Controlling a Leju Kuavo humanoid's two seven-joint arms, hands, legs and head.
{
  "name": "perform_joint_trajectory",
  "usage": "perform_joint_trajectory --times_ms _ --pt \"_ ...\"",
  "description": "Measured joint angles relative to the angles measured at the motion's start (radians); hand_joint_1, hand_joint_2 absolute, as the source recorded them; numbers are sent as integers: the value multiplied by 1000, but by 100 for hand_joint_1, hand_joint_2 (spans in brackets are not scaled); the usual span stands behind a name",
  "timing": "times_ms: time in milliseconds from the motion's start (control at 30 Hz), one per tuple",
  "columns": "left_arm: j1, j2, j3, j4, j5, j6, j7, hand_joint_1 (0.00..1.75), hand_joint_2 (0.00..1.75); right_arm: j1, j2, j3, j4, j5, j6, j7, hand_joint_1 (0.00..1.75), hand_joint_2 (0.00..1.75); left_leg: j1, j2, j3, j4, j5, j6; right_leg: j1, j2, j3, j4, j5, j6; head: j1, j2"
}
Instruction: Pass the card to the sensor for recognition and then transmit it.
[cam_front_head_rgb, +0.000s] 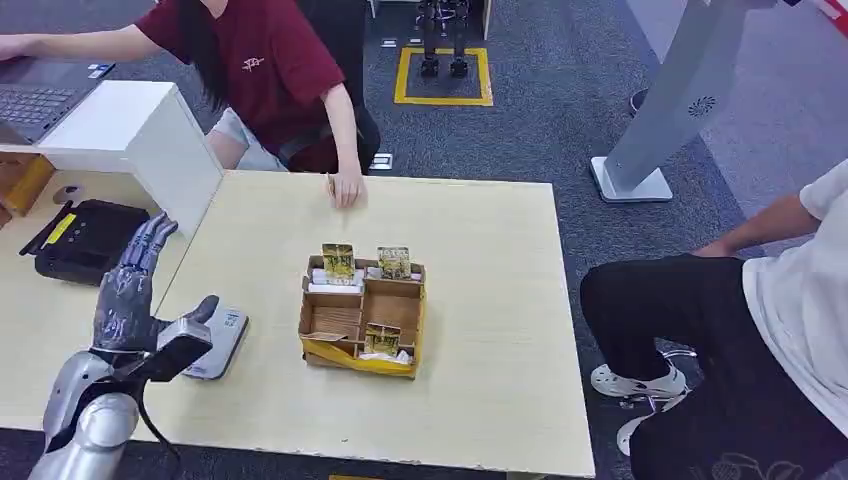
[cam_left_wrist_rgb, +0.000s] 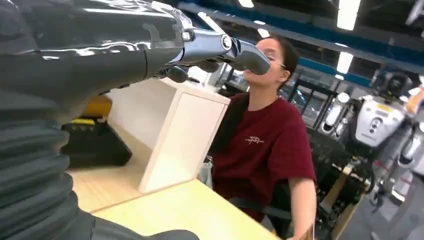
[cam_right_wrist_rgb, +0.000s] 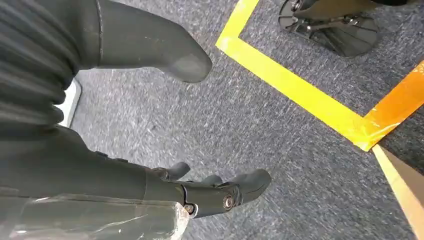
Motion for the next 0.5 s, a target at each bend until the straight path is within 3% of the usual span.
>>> perform_joint_trajectory --times_ms 100,367,500 --pt "67 24 -27 -67 -92 4 11 0 175 3 0 -2 0 -2 -2 -4 0 175 0 0 0 0 0 0 0 0 0 0 0 0 0 0" --pt "150 83 -123 -177 -201 -22 45 0 175 4 0 -15 0 -14 -4 -3 0 175 0 0 0 0 0 0 0 0 0 0 0 0 0 0" --pt "168 89 -189 -206 -283 10 78 0 175 5 0 -22 -1 -16 -5 1 0 175 0 0 0 0 0 0 0 -1 0 0 0 0 0 0"
